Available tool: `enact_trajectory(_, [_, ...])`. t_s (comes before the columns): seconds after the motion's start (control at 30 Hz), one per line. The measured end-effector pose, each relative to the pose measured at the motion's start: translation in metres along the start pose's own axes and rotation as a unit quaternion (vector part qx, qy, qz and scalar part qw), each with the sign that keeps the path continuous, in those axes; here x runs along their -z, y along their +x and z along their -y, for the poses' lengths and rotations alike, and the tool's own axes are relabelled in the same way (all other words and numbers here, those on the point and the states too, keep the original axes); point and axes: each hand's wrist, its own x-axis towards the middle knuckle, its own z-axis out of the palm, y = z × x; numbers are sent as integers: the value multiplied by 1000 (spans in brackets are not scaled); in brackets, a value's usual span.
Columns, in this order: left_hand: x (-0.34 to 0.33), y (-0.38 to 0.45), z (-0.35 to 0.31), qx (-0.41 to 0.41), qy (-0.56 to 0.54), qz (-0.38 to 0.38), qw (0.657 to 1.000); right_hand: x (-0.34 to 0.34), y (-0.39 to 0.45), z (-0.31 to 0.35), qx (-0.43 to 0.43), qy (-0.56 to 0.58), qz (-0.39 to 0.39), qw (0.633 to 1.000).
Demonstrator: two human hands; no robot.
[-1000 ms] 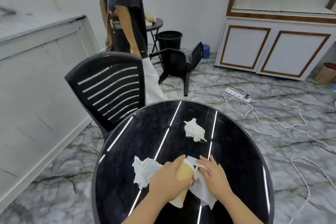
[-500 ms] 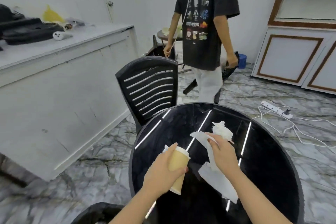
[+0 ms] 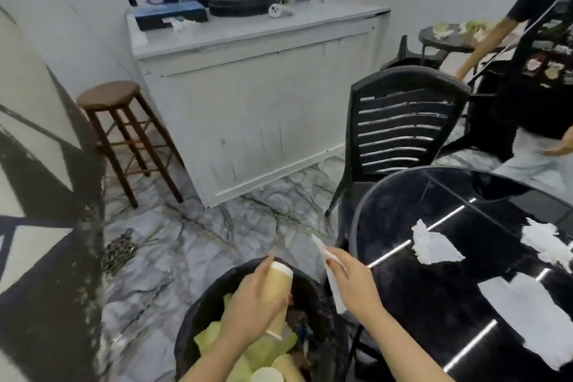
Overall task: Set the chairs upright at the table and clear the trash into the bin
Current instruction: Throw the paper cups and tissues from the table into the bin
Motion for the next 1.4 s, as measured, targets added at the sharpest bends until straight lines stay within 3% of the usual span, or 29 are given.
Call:
enact_trajectory(0.3, [-27,-39,153,120,-15,25,992,-141,-46,-84,-81,-82,124,986])
enact_trajectory(0.5, [-82,-39,218,150,-33,12,988,-200,-65,-156,-110,-124,169,972])
enact_trajectory(0.7, [-127,-38,246,129,13,12,991,-225,-85,-205,-132,-129,207,961])
enact_trajectory(0.83, [-135,-39,242,115,91,-29,989,-216,-91,-203,-116,-165,243,949])
enact_trajectory(1.07, [-88,-53,202,133,78,-65,986,-153,-93,-161,-143,-178,181,956])
enact_trajectory(1.4, [-6,-24,50,12,55,-60,997,-41,-61,-32,-52,-169,54,983])
